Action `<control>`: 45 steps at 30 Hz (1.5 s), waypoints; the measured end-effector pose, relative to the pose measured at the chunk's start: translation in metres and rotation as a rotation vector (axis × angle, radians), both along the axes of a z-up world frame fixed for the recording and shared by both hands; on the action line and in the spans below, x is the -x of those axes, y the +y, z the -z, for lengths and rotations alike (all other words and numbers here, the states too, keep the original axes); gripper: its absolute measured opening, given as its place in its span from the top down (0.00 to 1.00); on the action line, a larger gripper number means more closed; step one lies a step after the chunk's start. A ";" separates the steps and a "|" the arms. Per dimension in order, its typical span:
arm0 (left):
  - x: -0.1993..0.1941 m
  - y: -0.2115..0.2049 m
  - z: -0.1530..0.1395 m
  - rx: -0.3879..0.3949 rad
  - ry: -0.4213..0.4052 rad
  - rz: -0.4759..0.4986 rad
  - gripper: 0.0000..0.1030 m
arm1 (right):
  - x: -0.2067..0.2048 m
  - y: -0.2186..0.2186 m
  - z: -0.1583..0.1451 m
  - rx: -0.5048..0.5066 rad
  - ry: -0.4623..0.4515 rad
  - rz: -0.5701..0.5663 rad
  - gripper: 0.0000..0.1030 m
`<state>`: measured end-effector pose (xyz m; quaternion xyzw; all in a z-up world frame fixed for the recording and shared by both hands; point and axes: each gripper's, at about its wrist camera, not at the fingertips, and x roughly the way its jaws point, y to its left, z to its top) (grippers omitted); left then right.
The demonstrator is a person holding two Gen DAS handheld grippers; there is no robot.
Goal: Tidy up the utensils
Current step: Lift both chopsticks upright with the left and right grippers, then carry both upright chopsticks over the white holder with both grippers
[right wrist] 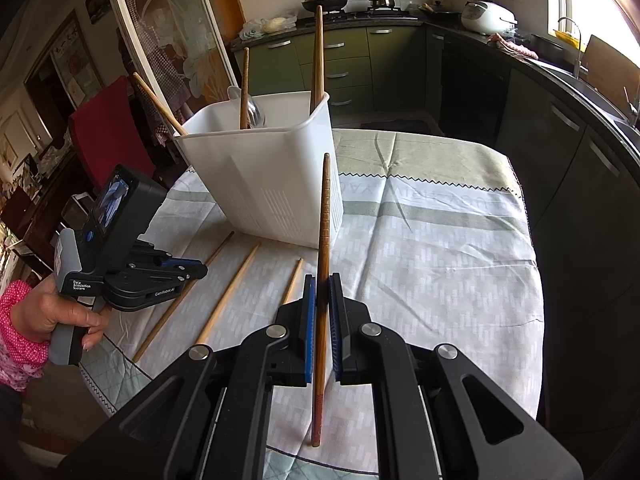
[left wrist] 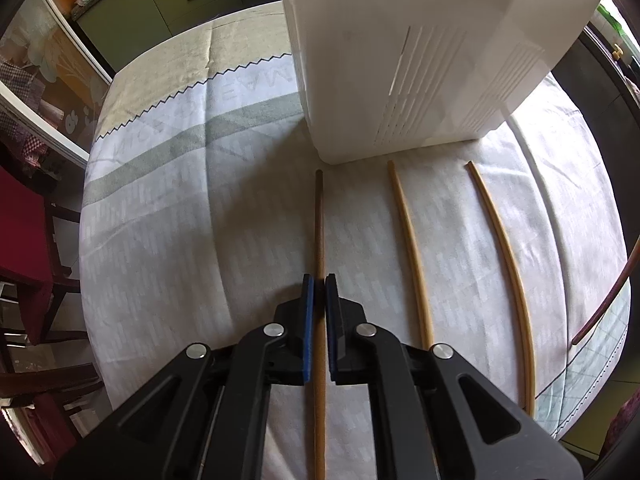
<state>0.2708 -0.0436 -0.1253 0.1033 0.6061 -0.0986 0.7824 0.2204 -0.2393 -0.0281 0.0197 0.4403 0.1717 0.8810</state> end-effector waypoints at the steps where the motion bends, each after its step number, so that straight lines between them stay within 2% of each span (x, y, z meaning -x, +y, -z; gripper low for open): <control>1: 0.000 0.001 0.000 0.002 -0.001 0.003 0.94 | 0.000 0.000 0.000 -0.001 -0.001 0.001 0.93; 4: 0.006 0.002 -0.013 0.008 -0.046 0.007 0.95 | 0.002 -0.001 -0.003 -0.005 -0.007 0.001 0.93; 12: 0.037 0.019 -0.092 0.062 -0.247 0.011 0.95 | 0.008 -0.004 -0.017 -0.025 -0.043 0.003 0.93; 18: 0.064 0.028 -0.126 0.117 -0.326 0.009 0.95 | 0.015 -0.001 -0.027 -0.026 -0.070 -0.001 0.93; 25: 0.081 0.038 -0.142 0.138 -0.381 0.014 0.95 | 0.021 0.001 -0.030 -0.005 -0.078 -0.008 0.93; 45: 0.092 0.036 -0.156 0.152 -0.416 0.037 0.95 | 0.025 0.004 -0.031 0.008 -0.082 -0.028 0.93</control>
